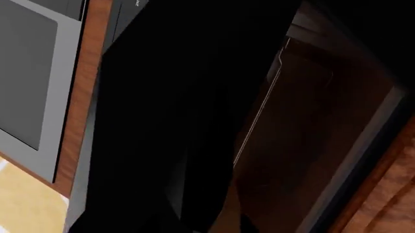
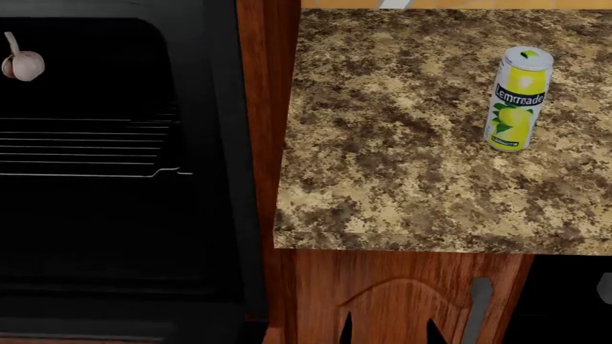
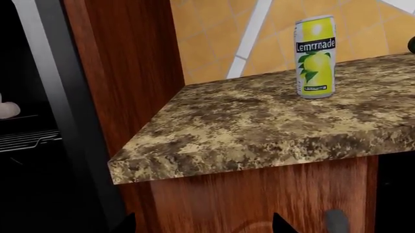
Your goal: Open the oven door
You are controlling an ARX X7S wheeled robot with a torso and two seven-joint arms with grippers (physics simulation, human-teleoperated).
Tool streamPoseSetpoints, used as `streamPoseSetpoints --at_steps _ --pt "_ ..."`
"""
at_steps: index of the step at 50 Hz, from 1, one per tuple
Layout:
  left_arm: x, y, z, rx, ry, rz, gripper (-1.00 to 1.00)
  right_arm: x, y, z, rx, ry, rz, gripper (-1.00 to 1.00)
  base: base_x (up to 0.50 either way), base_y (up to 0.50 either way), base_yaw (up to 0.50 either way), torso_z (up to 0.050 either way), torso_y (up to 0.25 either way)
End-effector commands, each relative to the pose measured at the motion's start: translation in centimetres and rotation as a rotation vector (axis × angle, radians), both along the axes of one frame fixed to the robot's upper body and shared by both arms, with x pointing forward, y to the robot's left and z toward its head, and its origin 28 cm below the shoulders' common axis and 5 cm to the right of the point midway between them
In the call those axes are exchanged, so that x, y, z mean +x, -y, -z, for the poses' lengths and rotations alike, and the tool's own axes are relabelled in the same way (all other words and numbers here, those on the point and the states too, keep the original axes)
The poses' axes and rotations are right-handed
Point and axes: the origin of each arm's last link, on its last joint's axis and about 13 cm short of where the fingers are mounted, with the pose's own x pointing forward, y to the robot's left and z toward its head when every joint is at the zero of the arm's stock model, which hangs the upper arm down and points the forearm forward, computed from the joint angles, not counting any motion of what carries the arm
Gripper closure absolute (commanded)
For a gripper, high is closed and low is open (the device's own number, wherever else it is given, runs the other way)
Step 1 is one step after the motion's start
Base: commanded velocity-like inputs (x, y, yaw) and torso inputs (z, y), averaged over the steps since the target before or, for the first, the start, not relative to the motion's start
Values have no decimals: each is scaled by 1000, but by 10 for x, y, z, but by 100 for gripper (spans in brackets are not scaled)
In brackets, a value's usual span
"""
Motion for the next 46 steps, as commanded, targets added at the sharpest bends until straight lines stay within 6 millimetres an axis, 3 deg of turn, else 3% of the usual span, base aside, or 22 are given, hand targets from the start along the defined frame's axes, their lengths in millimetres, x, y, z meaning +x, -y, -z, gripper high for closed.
streamPoseSetpoints --at_steps 1,19,46 --pt "-7 -3 13 -18 -875 216 100 0 0 0 0 -1 1 -100 12 5 0 0 0" --pt "-4 -2 15 -25 -894 220 100 0 2 1 3 -5 13 -100 11 4 -5 0 0" --pt "-30 -3 40 -76 -966 207 100 1 -1 -3 -16 -2 8 -100 10 1 -5 0 0"
